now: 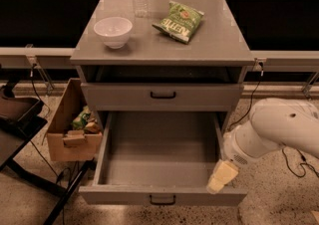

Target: Close middle drawer

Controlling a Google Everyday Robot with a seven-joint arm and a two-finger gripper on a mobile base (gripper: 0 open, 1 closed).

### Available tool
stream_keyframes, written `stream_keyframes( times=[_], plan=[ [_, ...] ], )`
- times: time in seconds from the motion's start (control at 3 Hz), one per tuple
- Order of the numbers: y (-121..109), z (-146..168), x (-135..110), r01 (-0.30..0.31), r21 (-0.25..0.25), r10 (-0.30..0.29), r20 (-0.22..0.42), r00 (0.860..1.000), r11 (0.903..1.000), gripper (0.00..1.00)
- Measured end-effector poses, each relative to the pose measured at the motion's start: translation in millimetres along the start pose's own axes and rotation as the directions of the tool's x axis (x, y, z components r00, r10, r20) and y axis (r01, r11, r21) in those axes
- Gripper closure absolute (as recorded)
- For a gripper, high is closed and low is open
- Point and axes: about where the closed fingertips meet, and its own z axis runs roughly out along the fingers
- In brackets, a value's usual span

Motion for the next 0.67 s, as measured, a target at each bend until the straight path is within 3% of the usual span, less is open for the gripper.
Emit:
stream_keyframes(
  times=[0.33,0.67],
  plan=[
    [2,44,25,0.002,-0.037,-0.002,0.02,1.0,0.9993,0.0],
    [13,97,56,0.003,-0.085,-0.001,0.018,1.0,0.9964,0.26]
  ],
)
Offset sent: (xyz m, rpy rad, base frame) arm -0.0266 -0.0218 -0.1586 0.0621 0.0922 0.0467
